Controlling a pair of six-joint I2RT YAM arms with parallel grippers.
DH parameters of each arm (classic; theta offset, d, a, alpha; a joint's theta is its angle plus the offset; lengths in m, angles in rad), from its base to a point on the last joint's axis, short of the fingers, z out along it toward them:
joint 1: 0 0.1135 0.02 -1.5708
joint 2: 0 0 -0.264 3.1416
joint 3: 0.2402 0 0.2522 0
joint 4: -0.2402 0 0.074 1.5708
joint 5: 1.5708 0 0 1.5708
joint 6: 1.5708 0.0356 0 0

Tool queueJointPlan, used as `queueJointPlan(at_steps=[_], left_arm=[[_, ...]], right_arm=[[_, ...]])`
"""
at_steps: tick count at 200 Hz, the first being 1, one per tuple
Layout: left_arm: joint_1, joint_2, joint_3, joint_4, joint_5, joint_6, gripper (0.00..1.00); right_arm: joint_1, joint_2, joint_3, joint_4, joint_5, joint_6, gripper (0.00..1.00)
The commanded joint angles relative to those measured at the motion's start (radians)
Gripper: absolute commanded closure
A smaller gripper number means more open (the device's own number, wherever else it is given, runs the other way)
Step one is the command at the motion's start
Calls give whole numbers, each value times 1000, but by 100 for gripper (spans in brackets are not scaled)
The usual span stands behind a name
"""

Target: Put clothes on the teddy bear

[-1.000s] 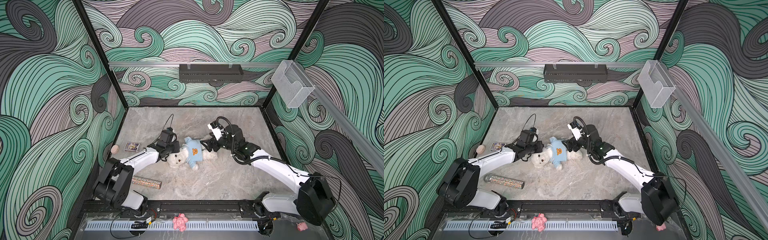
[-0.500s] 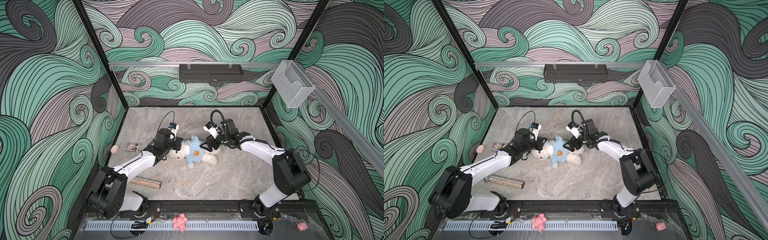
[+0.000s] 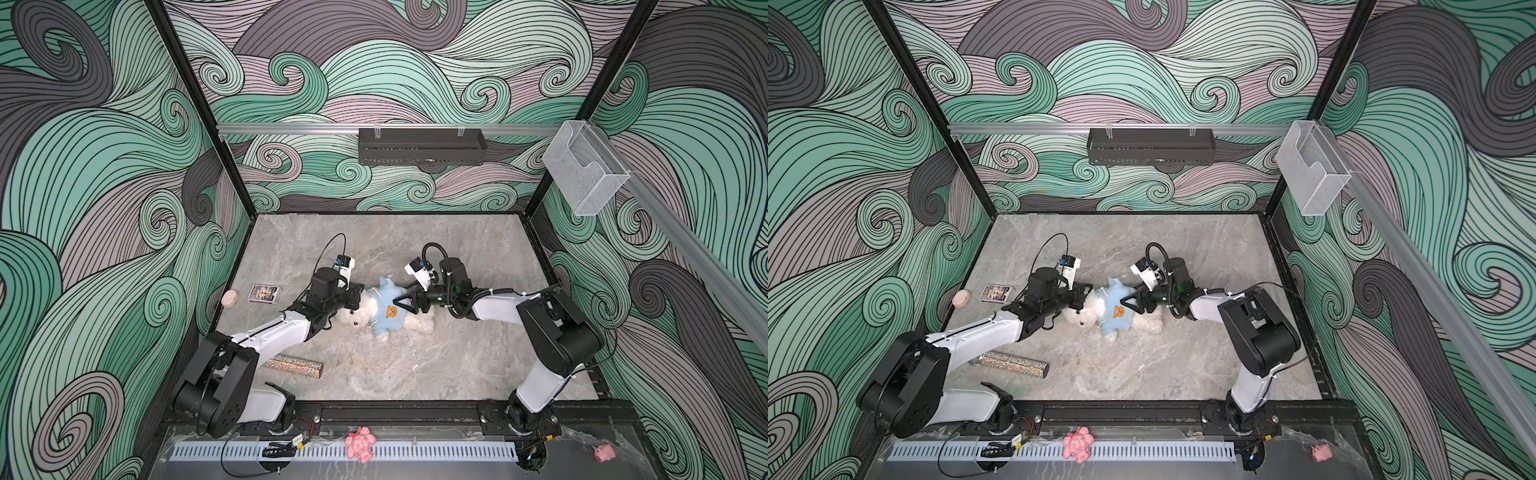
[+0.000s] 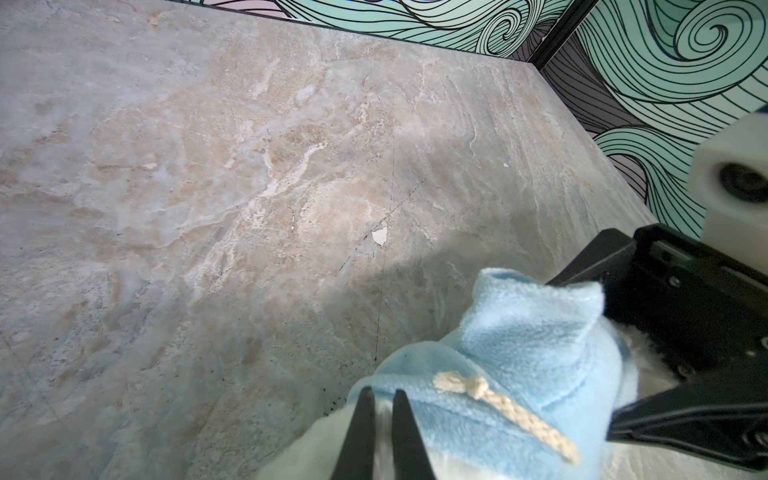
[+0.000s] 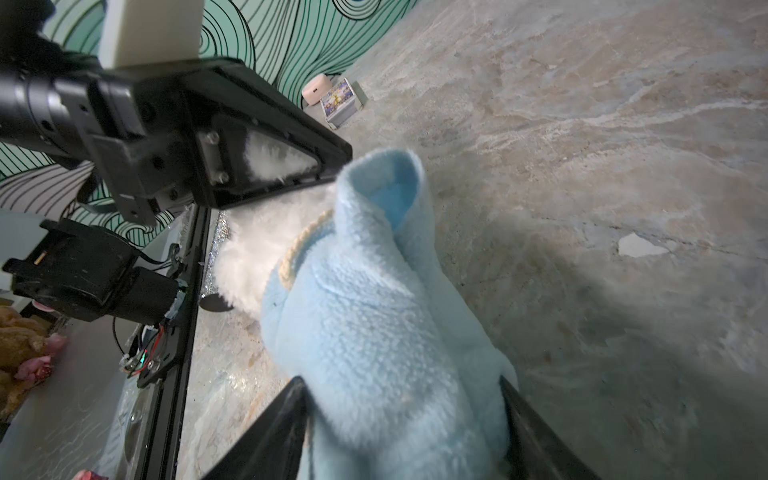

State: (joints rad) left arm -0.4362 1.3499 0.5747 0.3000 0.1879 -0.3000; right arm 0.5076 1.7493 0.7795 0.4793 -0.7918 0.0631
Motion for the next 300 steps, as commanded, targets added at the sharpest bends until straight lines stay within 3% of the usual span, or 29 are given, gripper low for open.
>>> queueJointPlan(at_steps=[1, 27, 66, 76, 100, 121, 132, 147, 180, 196, 211, 224, 242, 264, 300], left_arm=[[-19, -33, -1, 49, 22, -19, 100], [-21, -40, -1, 30, 6, -1, 100], [-24, -83, -15, 18, -17, 27, 96], [-26, -108, -23, 13, -17, 30, 88], [-27, -216, -35, -25, -55, 20, 56], [-26, -343, -13, -131, -238, -36, 43], [-24, -385, 23, -208, -268, -26, 33], [-22, -405, 78, -282, -185, 16, 29], [-30, -363, 178, -359, 154, 117, 24], [-48, -343, 177, -345, 315, 244, 17], [-75, -323, 194, -406, 341, 392, 12], [-88, -288, 240, -498, 346, 504, 12], [-89, -219, 309, -586, 379, 567, 13], [-91, -136, 359, -607, 461, 562, 19], [-88, -61, 406, -597, 519, 494, 40]], right_arm=[[30, 21, 18, 166, -17, 49, 41], [40, 16, 34, 192, -10, 87, 55], [42, -86, 34, 95, 137, 117, 85], [43, -123, 22, 81, 160, 99, 91], [44, -207, -25, 51, 162, -14, 94], [45, -257, -43, -10, 145, -118, 95], [45, -280, -51, -32, 137, -150, 95], [45, -312, -68, -39, 126, -176, 95], [55, -373, -93, -35, 116, -185, 96], [67, -394, -99, -32, 110, -177, 95], [80, -413, -111, -15, 101, -174, 95], [88, -429, -117, -11, 92, -170, 95], [97, -447, -122, -5, 76, -164, 94], [113, -464, -126, -3, 70, -162, 94], [132, -486, -146, 0, 72, -181, 93]])
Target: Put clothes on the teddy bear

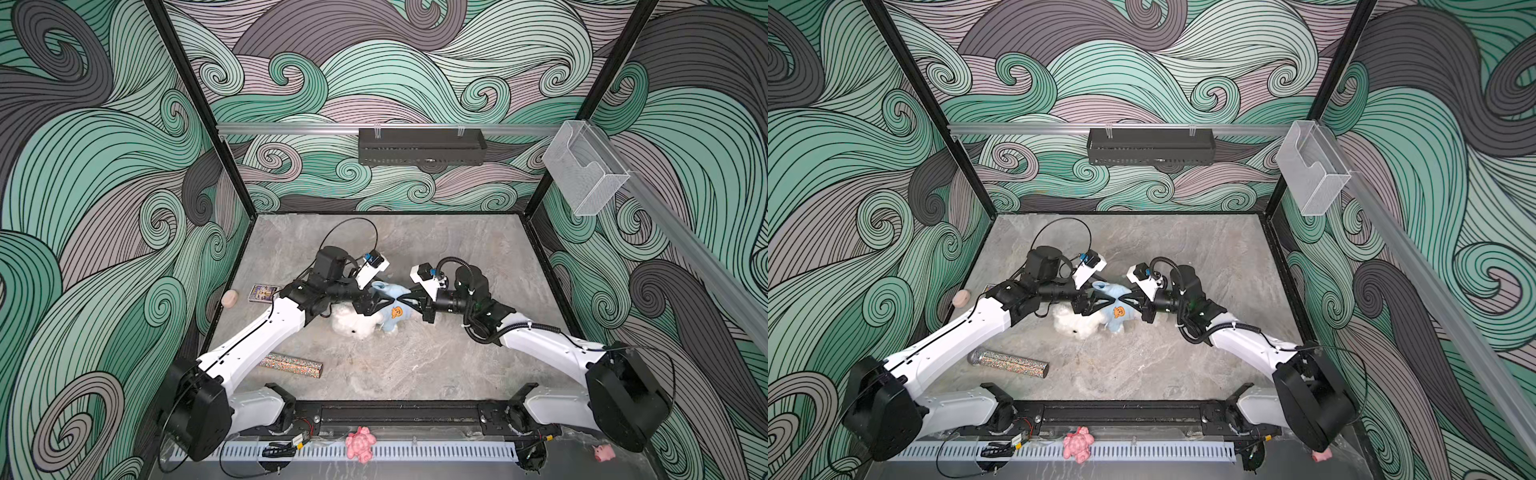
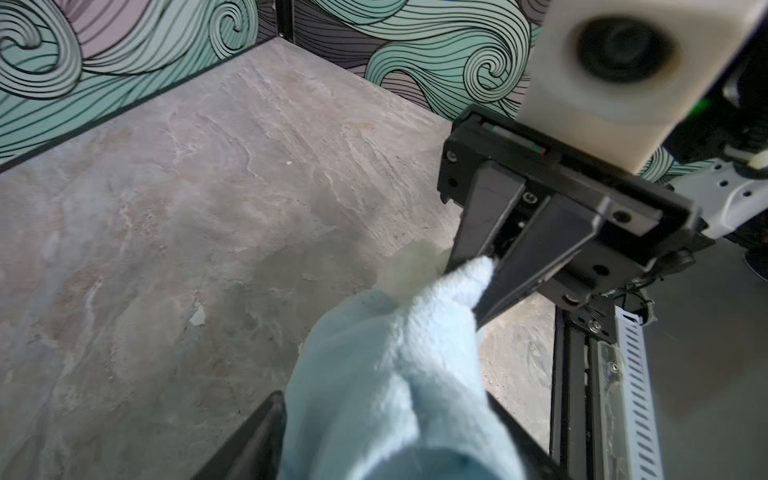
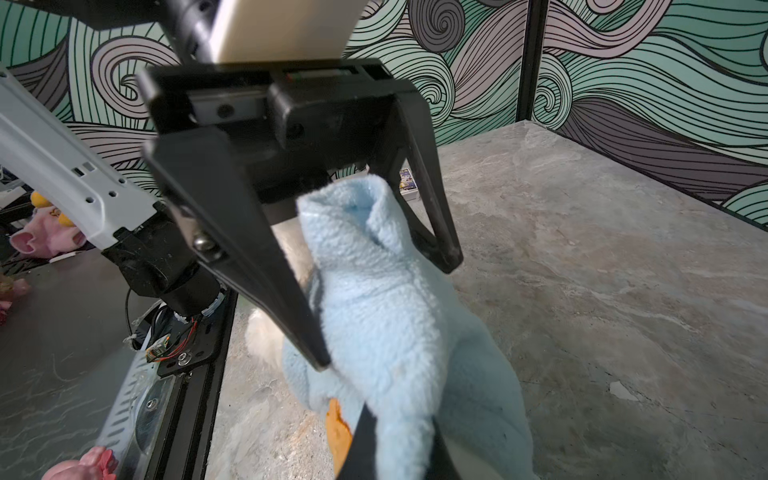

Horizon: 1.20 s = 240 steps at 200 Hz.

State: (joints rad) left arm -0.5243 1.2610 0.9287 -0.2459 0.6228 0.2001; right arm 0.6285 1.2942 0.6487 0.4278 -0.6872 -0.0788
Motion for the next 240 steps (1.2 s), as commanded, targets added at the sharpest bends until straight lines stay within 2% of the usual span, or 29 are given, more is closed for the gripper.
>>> queueJointPlan(at_steps=[1, 14, 31, 41, 57, 74, 82, 103, 126, 156, 171, 180, 186, 200, 208, 222, 240], left_arm=[[1, 28, 55, -54, 84, -11, 41], [7, 37, 72, -64, 63, -66, 52], [16, 45, 67, -29, 42, -132, 72], [19, 54, 65, -15, 30, -166, 79], [26, 62, 65, 12, -6, -230, 83], [33, 59, 64, 40, -65, -305, 100], [33, 51, 59, 58, -67, -320, 100], [32, 25, 21, 125, 34, -285, 100], [27, -3, -9, 122, 102, -180, 100], [14, -28, -22, 91, 150, -79, 100], [10, -39, -45, 121, 180, -68, 100], [8, -43, -52, 125, 183, -64, 100], [8, -43, -53, 118, 182, -60, 99], [8, -46, -38, 53, 170, -28, 87], [7, -53, -22, 1, 156, -7, 75], [9, -76, -1, -78, 123, 26, 60], [10, -133, 10, -161, 61, 85, 50]], right_arm=[[12, -31, -16, 51, -31, -40, 93], [11, -40, -35, 46, -20, -61, 93], [13, -51, -54, 48, -17, -79, 93], [21, -55, -60, 53, -11, -90, 92], [37, -59, -61, 35, 7, -118, 91], [48, -64, -63, 14, 42, -145, 89], [46, -64, -65, 8, 58, -150, 85], [47, -68, -67, -18, 121, -157, 68], [41, -56, -60, -31, 158, -124, 47], [36, 0, -32, -16, 101, -62, 41], [36, 27, -35, 24, 82, -39, 44], [36, 37, -34, 37, 80, -34, 51], [35, 41, -34, 42, 83, -32, 59], [35, 41, -38, 49, 91, -37, 76], [34, 36, -41, 52, 98, -49, 82], [35, 29, -43, 29, 108, -86, 89], [37, 17, -46, -9, 131, -137, 92]])
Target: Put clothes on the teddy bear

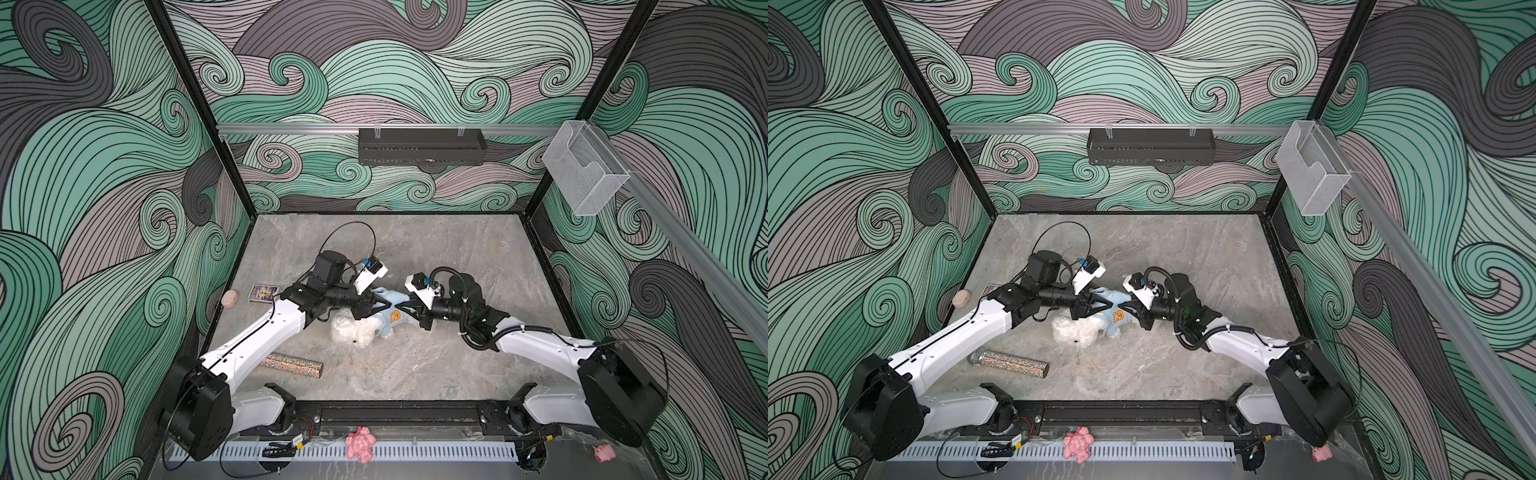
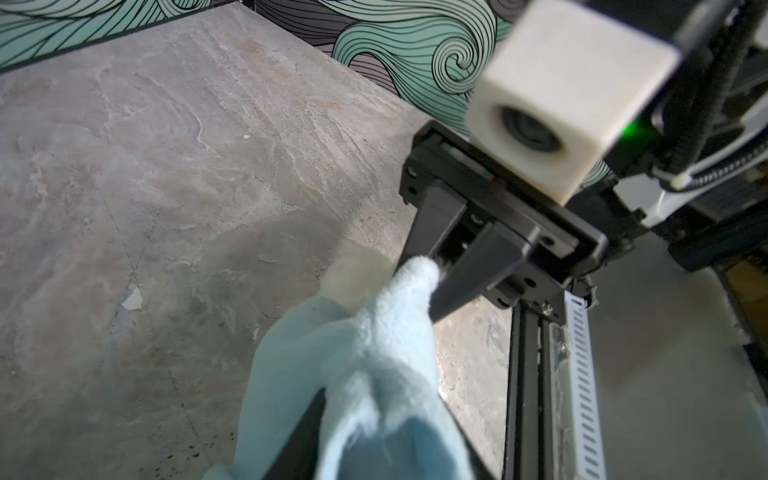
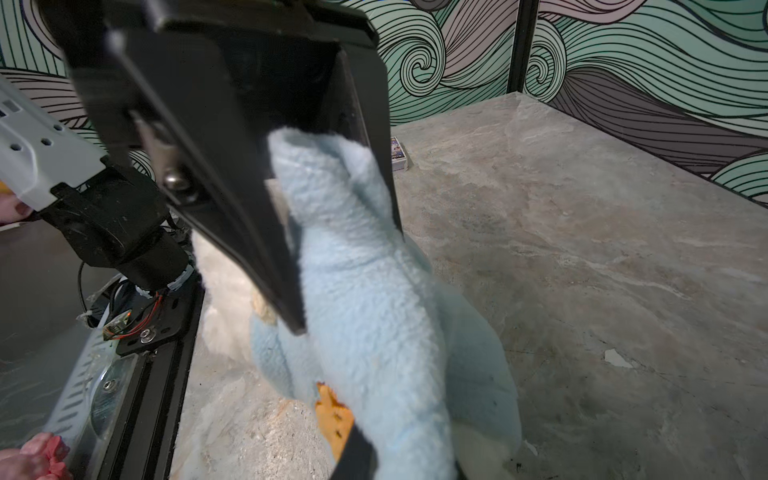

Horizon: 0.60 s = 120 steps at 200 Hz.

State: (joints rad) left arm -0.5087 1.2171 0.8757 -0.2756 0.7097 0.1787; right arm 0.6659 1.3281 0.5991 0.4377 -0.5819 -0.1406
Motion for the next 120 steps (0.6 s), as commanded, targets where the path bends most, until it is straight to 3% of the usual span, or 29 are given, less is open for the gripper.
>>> queueJointPlan(at_steps=[1, 32, 51, 86, 120], left_arm=[[-6, -94, 64, -134, -30, 109, 50], [-4, -229, 49, -141, -147, 132, 49], [-4, -240, 88, -207, -142, 181, 64], [-9, -128, 195, -378, -139, 301, 92], [-17, -59, 240, -453, -123, 400, 100]], right_arm=[[1, -17, 2, -20, 26, -77, 92], [12, -42, -38, -2, 69, -128, 94], [21, -47, -45, -4, 89, -150, 94], [41, -52, -45, -4, 100, -170, 94], [50, -56, -53, -2, 112, -182, 94]])
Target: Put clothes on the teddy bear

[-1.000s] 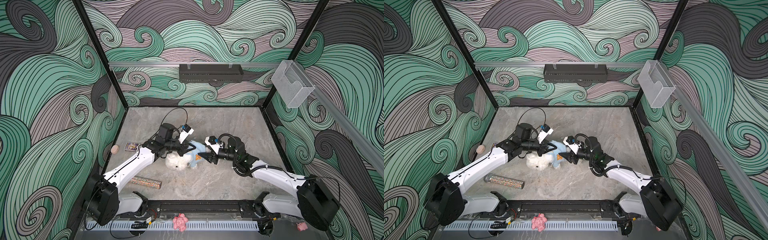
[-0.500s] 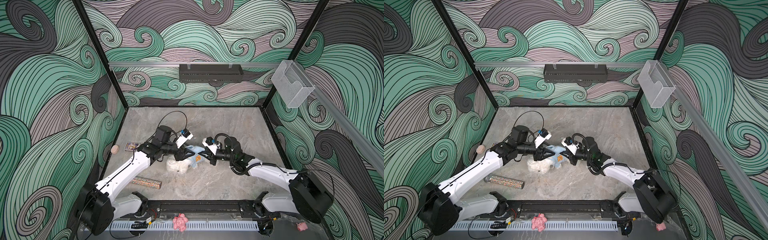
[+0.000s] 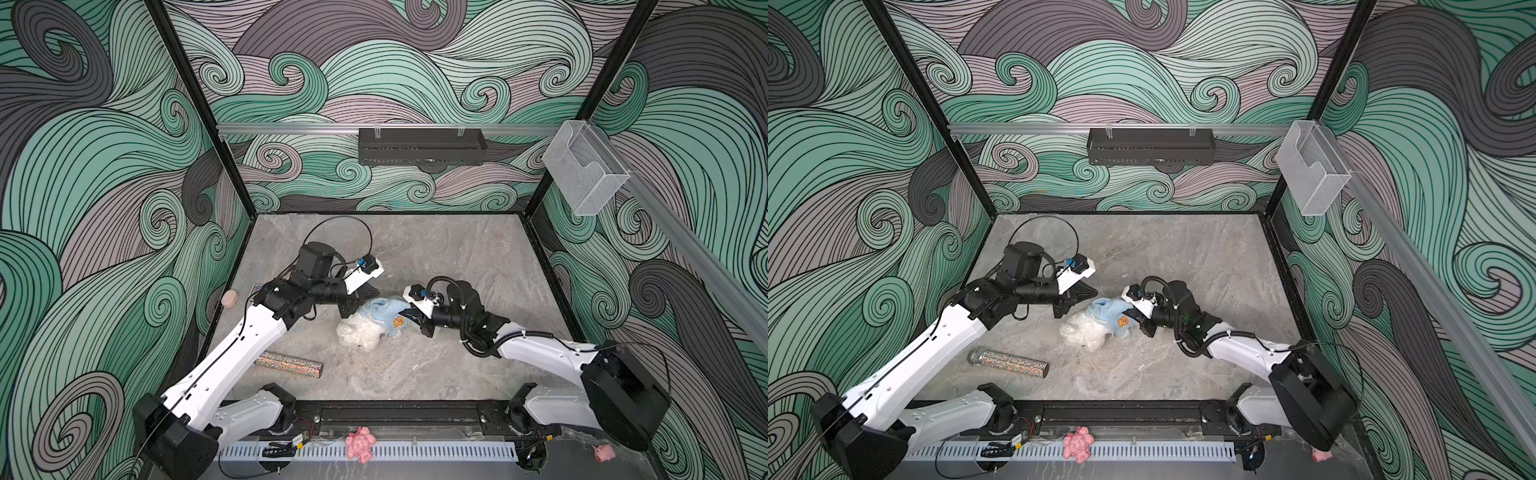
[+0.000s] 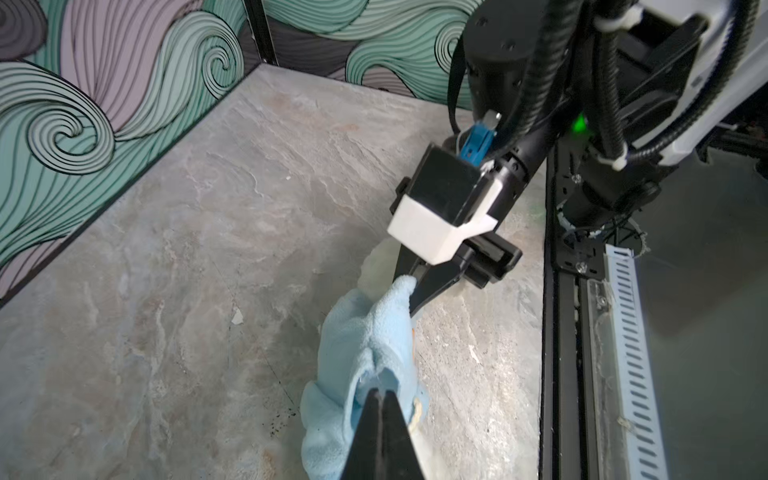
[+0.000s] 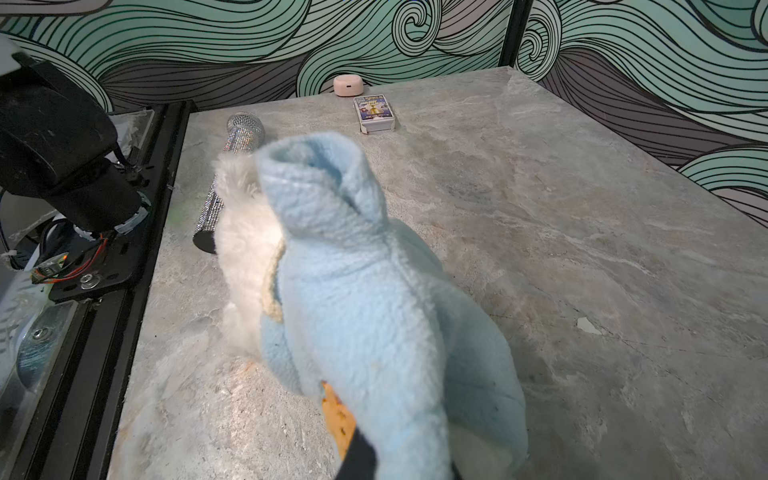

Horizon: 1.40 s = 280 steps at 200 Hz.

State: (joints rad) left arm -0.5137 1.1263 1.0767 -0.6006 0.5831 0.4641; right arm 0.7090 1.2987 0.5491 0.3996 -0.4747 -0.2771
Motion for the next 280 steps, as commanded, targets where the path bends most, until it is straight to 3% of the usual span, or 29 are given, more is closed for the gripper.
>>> queueJointPlan(at_steps=[1, 104, 172, 280], left_arm=[[-12, 33, 39, -130, 3, 117, 100], [-66, 178, 88, -182, -52, 214, 96], [-40, 192, 161, -235, -13, 122, 95], [-35, 281, 137, -224, -32, 213, 100]], right_arm=[[7, -25, -3, 35, 5, -45, 94], [22, -31, -3, 31, 8, -51, 94], [24, -38, -11, 26, 21, -61, 94], [25, -35, -6, 31, 17, -54, 94]])
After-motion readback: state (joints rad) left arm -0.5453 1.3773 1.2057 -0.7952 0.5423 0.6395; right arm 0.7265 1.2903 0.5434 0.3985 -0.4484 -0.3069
